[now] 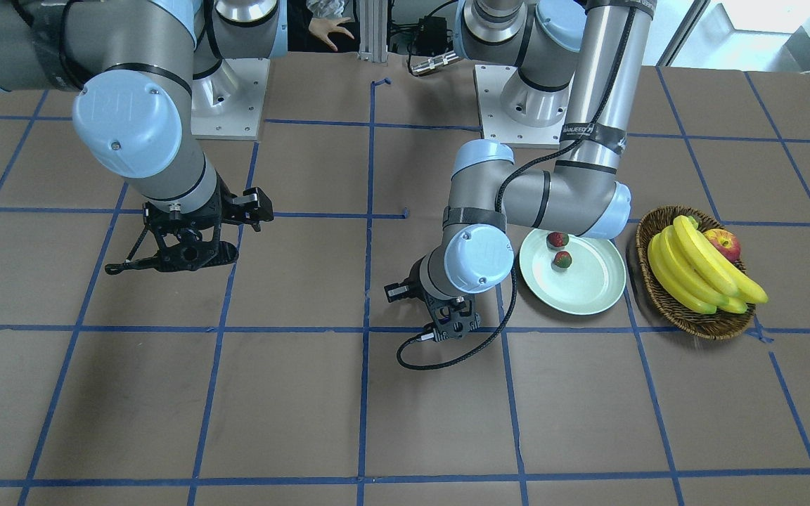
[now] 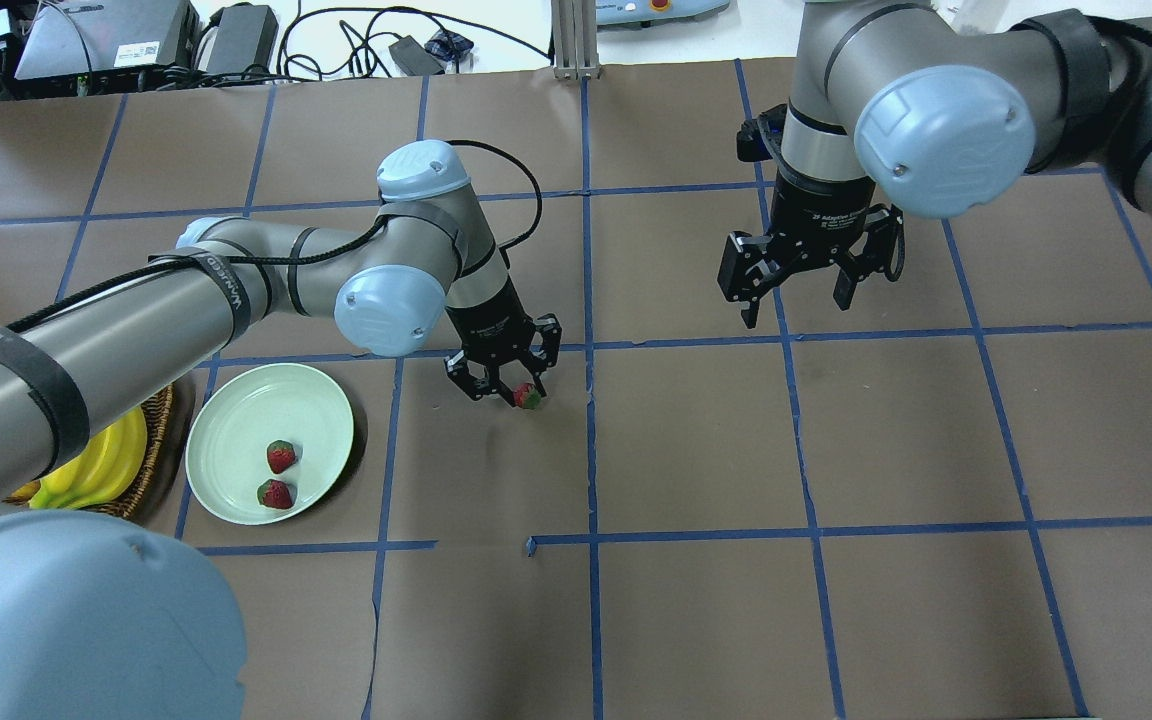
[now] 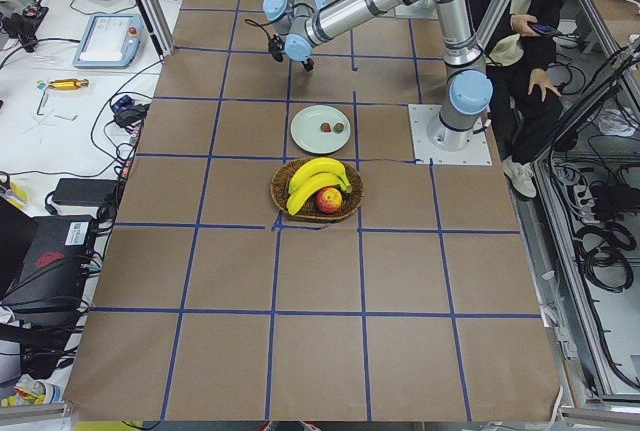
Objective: Collect all strawberries into plate
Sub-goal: 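Close the left gripper on the last strawberry and lift it, then release the strawberry onto the plate from the left gripper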
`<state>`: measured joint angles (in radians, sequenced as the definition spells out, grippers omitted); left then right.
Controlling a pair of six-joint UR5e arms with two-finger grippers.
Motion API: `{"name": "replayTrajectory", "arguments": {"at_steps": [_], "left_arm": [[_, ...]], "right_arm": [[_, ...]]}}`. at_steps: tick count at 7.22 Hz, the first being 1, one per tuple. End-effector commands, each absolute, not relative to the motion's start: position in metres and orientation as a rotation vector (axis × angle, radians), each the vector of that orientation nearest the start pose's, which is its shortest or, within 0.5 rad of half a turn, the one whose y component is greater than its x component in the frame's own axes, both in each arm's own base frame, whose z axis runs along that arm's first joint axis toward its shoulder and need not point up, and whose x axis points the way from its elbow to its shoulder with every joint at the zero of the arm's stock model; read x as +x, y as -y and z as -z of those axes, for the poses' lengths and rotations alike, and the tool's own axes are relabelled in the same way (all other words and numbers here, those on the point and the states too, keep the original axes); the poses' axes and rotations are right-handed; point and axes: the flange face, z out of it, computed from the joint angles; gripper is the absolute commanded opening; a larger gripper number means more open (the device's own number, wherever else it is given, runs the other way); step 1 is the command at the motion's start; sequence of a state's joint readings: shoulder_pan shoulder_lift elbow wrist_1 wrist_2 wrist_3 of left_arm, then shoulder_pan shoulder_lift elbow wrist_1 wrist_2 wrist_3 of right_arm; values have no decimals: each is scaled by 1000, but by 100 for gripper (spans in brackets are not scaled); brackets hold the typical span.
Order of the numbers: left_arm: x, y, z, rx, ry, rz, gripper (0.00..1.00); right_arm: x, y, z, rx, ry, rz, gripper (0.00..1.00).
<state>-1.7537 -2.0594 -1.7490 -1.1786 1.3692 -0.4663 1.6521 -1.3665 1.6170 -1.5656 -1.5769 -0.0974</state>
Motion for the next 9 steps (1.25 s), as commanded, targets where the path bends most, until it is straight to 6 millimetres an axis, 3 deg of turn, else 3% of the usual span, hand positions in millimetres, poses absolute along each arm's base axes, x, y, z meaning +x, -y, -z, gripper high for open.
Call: {"name": "replayTrajectory", "arguments": {"at_steps": [1, 3, 4, 5, 7, 8, 9], "left_arm": [[-188, 547, -200, -231, -3049, -491, 0], [-114, 540, -232, 28, -2961, -597, 0], [-93, 536, -229, 156, -2932, -642, 0], [-83, 533, -221, 273, -2935, -695, 0], [-74, 526, -205, 274, -2926, -745, 0], [-75, 526, -204, 267, -2935, -745, 91], [-74, 529, -208, 279, -2936, -730, 100]], "right_arm": [[176, 525, -359, -285, -3105, -402, 100], [176, 526, -358, -285, -3104, -404, 100], [176, 525, -359, -285, -3105, -402, 100], [176, 525, -359, -285, -3105, -399, 100], [176, 526, -359, -287, -3104, -402, 100], [176, 526, -359, -287, -3104, -402, 100], [176, 525, -359, -290, -3104, -399, 100]]}}
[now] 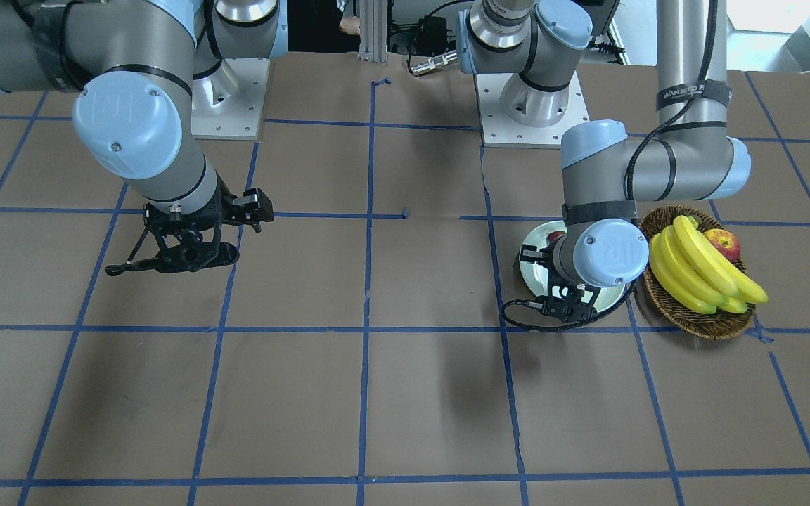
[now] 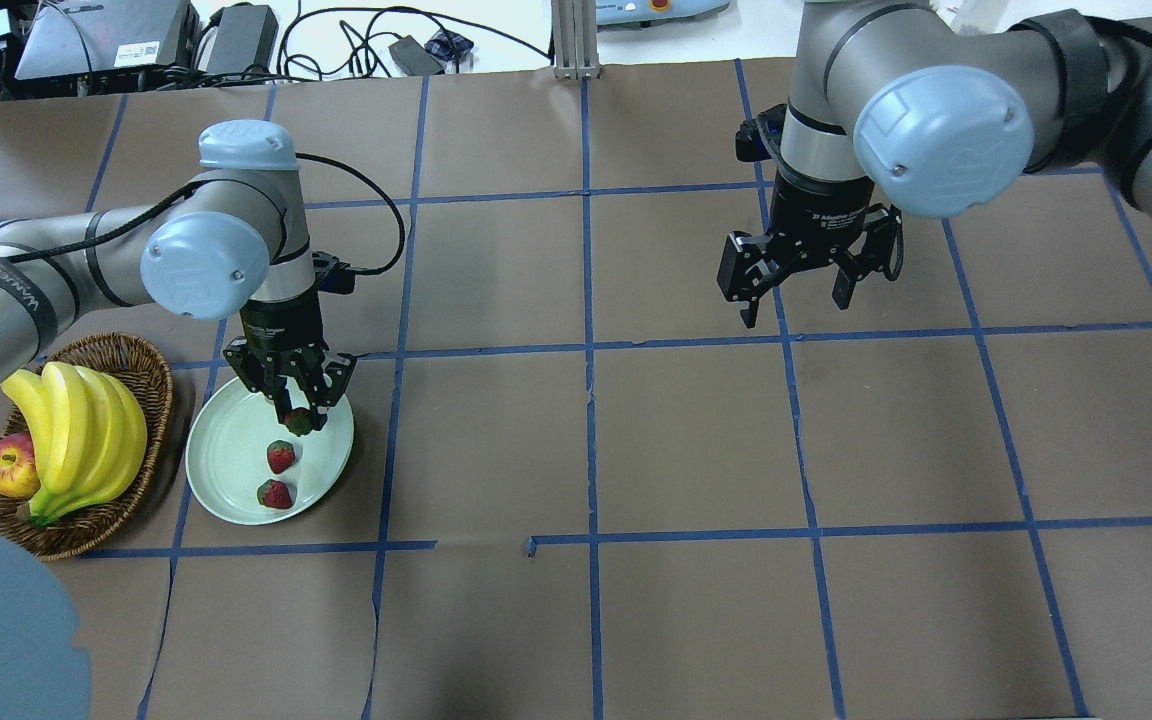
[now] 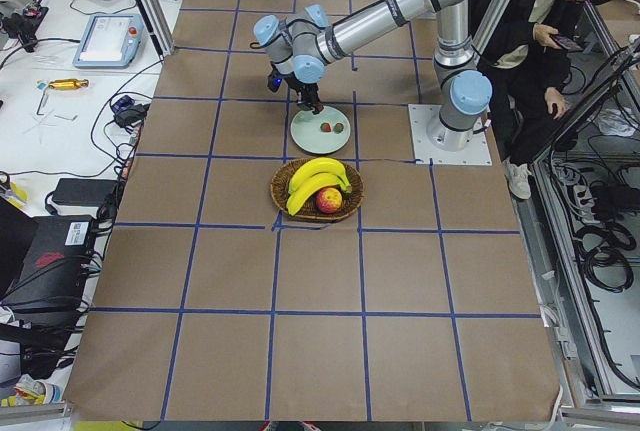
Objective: Collect all strawberries into plate
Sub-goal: 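Release the strawberry onto the plate from the left gripper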
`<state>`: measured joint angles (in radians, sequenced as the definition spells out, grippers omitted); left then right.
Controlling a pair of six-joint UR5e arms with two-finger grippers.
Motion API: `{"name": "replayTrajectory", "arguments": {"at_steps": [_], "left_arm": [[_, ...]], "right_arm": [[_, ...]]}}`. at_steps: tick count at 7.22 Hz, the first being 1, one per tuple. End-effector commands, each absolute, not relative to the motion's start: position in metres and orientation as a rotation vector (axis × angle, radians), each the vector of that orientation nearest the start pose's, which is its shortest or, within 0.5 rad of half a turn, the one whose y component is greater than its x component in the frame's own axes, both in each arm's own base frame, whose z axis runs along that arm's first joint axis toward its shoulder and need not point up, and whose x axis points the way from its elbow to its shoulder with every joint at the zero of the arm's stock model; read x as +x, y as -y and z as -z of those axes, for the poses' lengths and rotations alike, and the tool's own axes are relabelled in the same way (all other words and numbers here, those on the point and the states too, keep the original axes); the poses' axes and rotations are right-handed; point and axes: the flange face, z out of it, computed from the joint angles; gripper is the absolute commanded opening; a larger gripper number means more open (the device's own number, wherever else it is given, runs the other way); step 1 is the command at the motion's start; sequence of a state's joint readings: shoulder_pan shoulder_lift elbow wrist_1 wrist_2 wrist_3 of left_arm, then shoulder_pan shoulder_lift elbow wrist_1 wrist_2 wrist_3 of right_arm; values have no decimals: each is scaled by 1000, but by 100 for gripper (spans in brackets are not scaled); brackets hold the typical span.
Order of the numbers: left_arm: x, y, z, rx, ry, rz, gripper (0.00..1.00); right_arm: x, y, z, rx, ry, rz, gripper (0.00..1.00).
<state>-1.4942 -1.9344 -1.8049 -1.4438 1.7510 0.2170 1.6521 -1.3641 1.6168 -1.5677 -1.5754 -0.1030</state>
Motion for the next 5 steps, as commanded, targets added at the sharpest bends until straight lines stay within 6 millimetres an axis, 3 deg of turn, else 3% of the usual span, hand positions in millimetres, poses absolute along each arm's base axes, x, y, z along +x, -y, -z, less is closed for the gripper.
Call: {"name": "replayTrajectory", "arguments": {"at_steps": [1, 3, 5], "left_arm": [[-74, 530, -218, 270, -2940, -700, 100], [-83, 541, -262, 264, -2955, -551, 100], [-86, 554, -311, 85, -2970, -360, 100]], "right_arm": [[170, 536, -370, -329, -3110, -321, 100], [148, 537, -378, -257, -3121, -309, 100], [138, 541, -378, -192, -3135, -304, 100]]}}
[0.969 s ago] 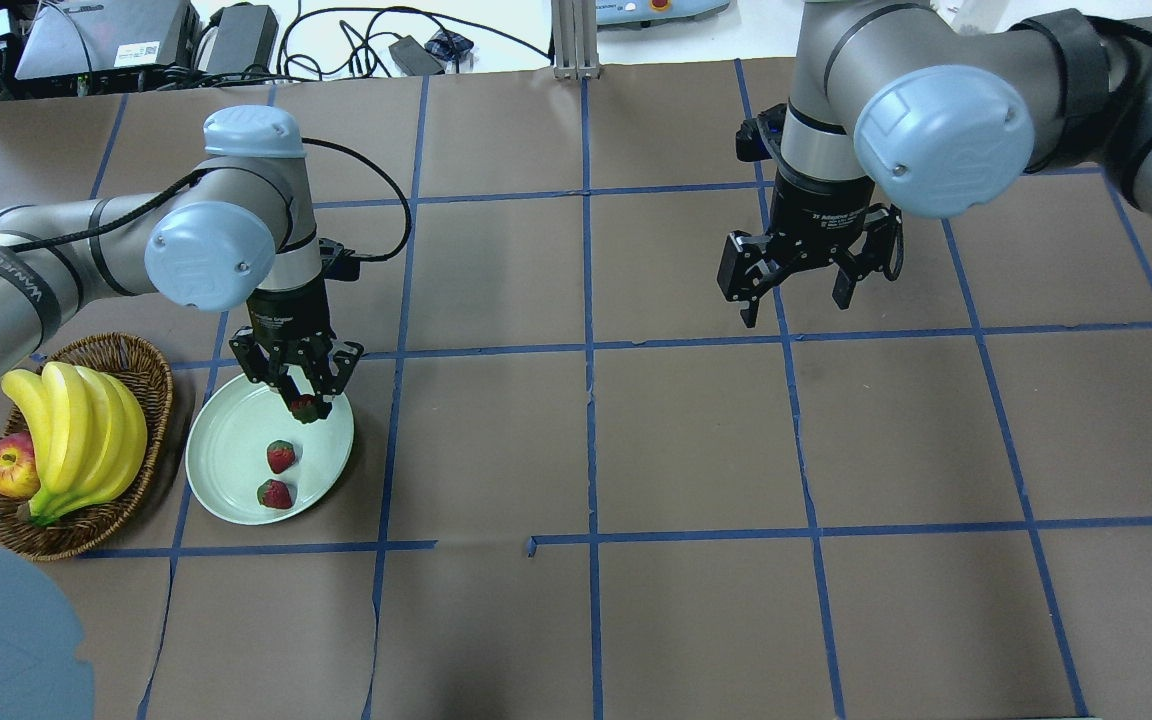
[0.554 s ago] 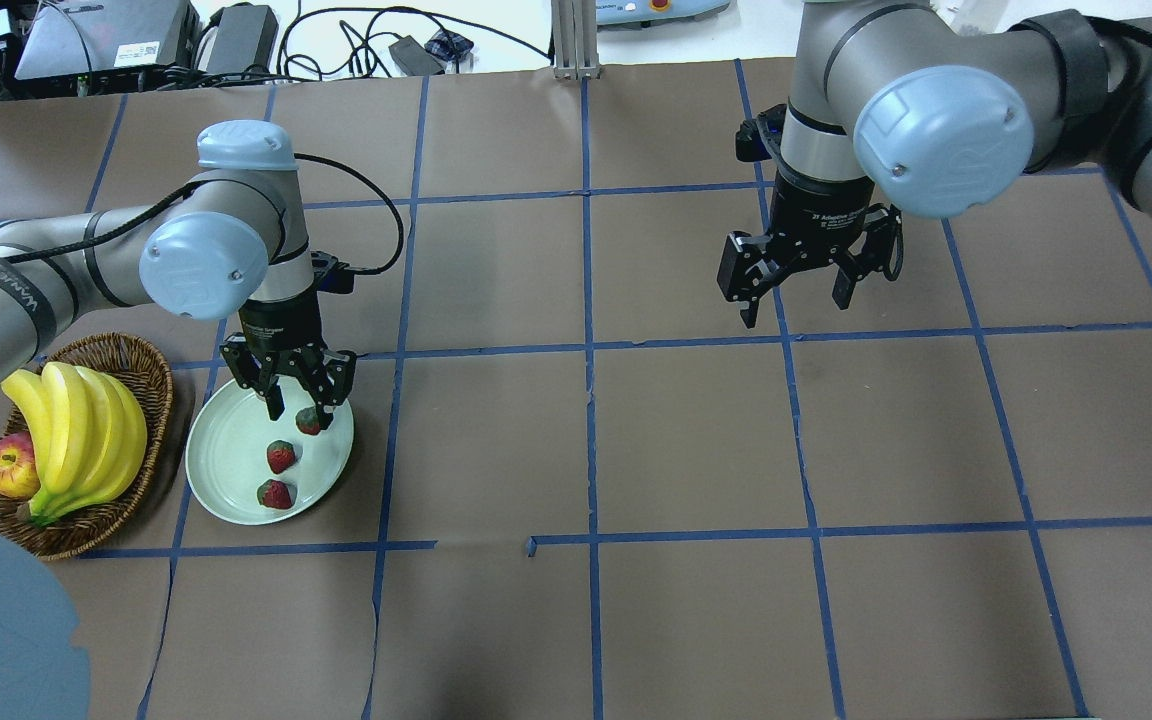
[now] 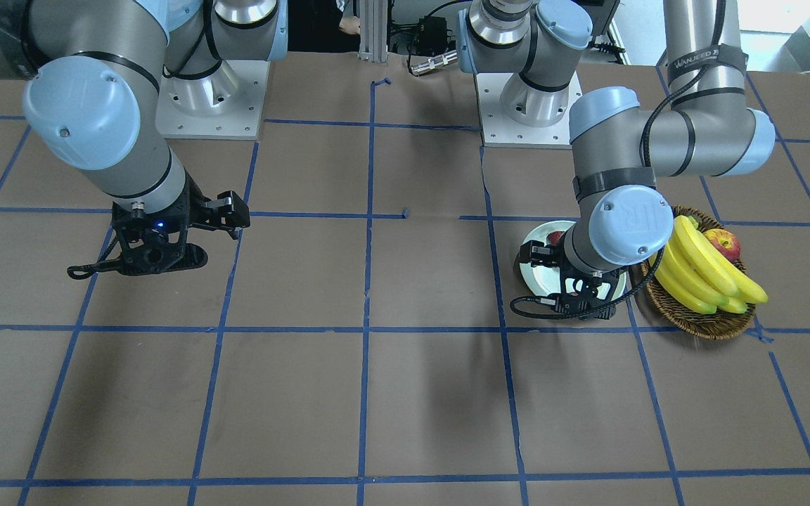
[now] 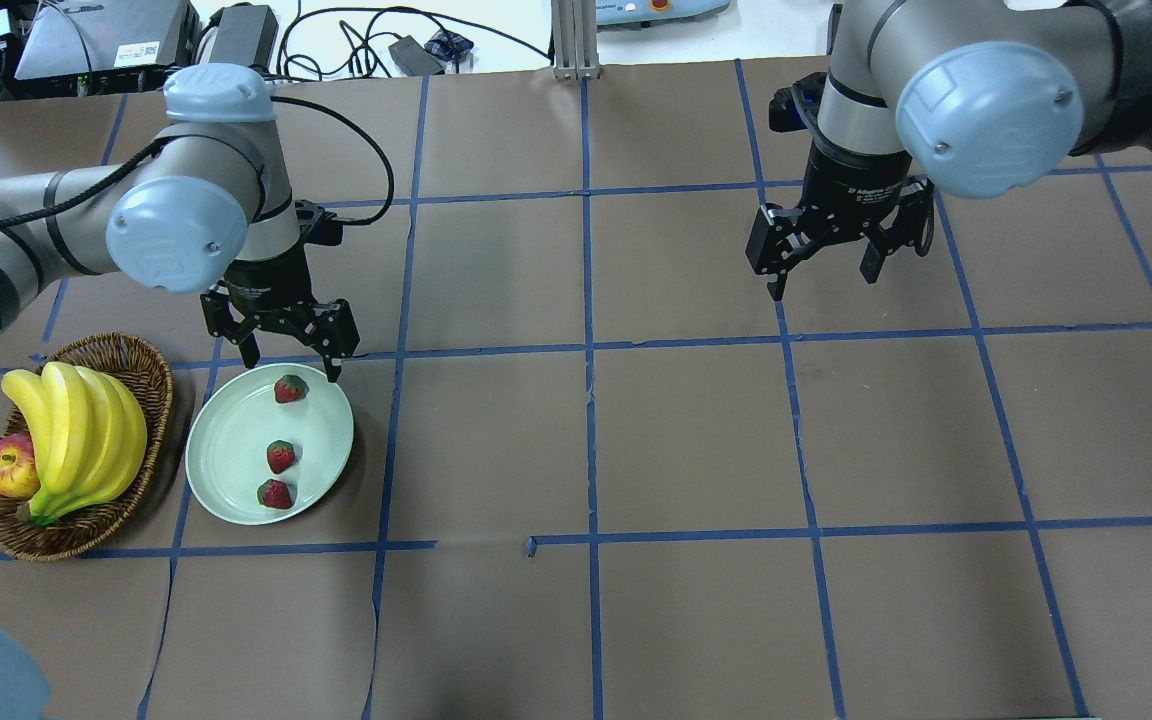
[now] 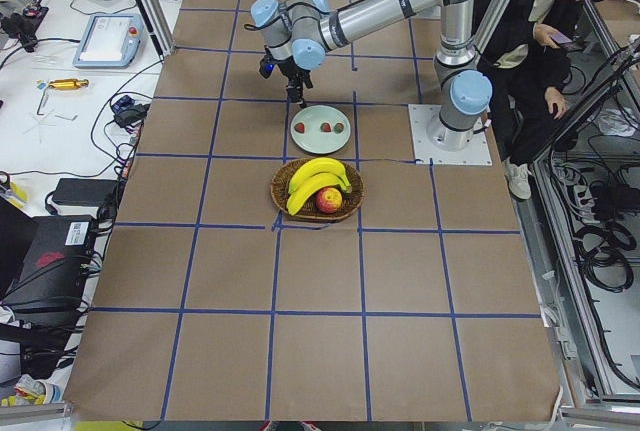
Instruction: Collect all strawberries into plate
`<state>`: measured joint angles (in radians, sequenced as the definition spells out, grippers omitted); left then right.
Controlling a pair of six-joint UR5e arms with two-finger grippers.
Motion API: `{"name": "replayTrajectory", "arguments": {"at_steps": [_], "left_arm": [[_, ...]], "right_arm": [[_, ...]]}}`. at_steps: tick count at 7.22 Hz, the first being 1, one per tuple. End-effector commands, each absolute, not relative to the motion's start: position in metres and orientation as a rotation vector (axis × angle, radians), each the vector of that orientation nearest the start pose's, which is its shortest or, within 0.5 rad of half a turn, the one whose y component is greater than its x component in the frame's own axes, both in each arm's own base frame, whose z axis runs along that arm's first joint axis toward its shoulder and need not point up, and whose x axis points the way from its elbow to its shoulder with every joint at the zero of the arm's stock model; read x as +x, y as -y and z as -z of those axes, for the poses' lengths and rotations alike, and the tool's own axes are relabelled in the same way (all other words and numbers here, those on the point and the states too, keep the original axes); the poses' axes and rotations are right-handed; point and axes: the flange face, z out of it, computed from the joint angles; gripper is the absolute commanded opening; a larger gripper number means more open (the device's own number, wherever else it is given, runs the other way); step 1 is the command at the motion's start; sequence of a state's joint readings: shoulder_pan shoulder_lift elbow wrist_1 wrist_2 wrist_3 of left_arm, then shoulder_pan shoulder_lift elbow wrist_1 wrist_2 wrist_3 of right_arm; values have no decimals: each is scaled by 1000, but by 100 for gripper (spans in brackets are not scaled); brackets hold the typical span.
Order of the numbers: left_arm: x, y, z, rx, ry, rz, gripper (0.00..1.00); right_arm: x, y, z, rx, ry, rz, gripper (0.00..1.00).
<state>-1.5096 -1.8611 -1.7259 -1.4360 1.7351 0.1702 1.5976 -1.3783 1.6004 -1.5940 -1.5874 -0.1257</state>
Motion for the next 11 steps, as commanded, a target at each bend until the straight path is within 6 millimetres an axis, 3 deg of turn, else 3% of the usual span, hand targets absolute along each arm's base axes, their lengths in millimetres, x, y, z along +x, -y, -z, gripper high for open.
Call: {"name": "replayTrajectory", "arguments": {"at_steps": [1, 2, 3, 4, 5, 7, 9, 11], "left_arm": [[-100, 551, -345, 102, -2977, -255, 100], [-109, 546, -379, 126, -2985, -163, 100], [-104, 536, -419, 125, -2985, -85, 100], [-105, 523, -446, 135, -2990, -78, 100], [-91, 526, -446, 77, -2995, -52, 100], [-87, 517, -472, 53, -2992, -27, 100], [-105, 515, -453, -226, -3088, -96, 100], [-119, 518, -445, -192, -3103, -113, 100]], "right_arm": [[135, 545, -386, -190, -3160, -259, 100], [128, 546, -397, -209, -3244, -239, 100], [126, 548, -401, -210, -3257, -224, 100], [127, 550, -408, -208, -3257, -206, 100], [128, 551, -414, -209, -3253, -185, 100], [133, 555, -434, -172, -3193, -105, 100], [136, 550, -441, -173, -3184, -96, 100], [139, 543, -445, -81, -3186, -93, 100]]}}
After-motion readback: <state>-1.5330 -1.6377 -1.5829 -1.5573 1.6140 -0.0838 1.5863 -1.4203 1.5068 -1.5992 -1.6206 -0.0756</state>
